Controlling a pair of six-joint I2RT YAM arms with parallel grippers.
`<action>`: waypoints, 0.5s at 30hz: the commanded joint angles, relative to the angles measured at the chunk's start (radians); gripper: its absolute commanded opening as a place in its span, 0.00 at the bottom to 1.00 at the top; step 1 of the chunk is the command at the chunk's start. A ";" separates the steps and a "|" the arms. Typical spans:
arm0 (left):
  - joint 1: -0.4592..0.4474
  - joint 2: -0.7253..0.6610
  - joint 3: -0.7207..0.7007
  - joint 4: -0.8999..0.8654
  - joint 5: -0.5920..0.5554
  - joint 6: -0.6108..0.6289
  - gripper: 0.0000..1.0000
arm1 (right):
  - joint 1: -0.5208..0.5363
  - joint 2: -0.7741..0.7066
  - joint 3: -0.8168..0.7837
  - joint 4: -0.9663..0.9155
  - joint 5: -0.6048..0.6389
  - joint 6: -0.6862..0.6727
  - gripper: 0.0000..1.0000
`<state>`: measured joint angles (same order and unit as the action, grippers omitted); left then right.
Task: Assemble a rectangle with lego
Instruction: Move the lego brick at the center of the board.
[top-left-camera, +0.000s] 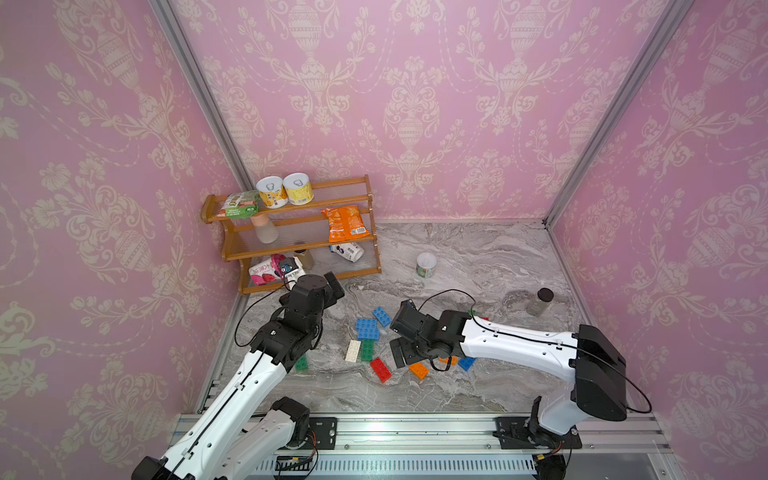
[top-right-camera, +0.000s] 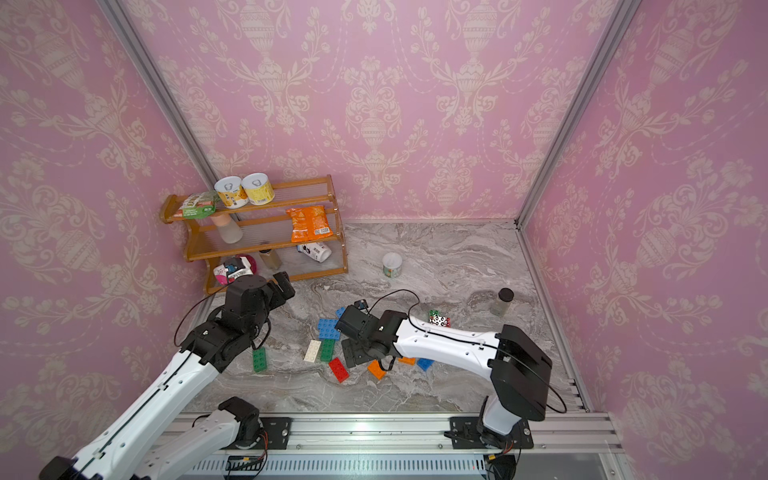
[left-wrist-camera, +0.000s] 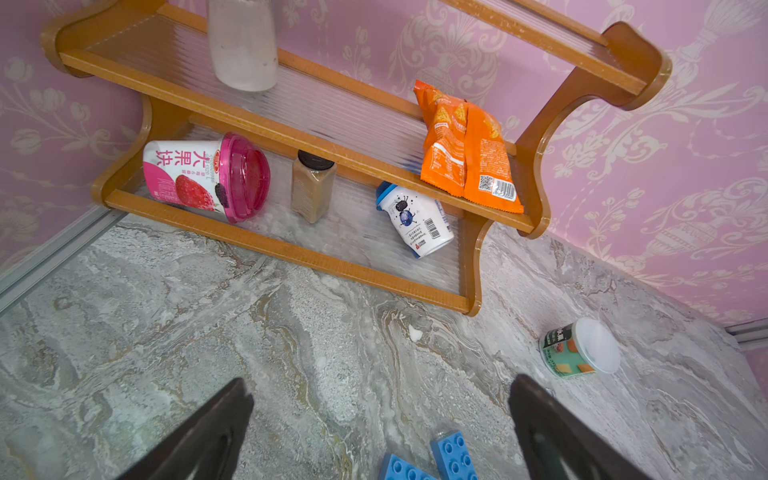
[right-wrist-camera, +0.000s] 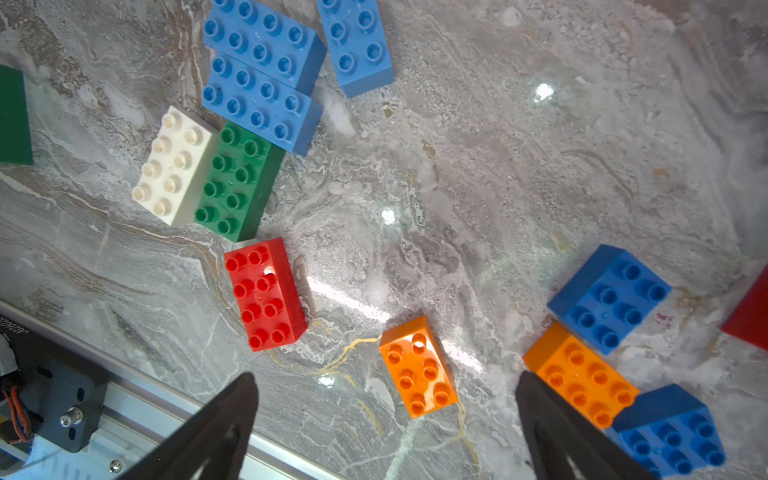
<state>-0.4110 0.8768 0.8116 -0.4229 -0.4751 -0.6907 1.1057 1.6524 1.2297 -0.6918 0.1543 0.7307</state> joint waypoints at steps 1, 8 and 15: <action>-0.008 -0.031 0.031 -0.086 -0.079 -0.044 0.99 | 0.035 0.054 0.054 0.005 0.007 0.006 0.99; -0.008 -0.108 0.002 -0.155 -0.168 -0.112 0.99 | 0.081 0.170 0.135 -0.010 -0.020 -0.022 0.98; -0.006 -0.140 -0.033 -0.148 -0.183 -0.136 0.99 | 0.109 0.262 0.196 -0.059 -0.041 -0.074 0.98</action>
<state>-0.4110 0.7406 0.7956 -0.5385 -0.6174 -0.7963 1.1995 1.8790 1.3815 -0.6983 0.1223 0.6998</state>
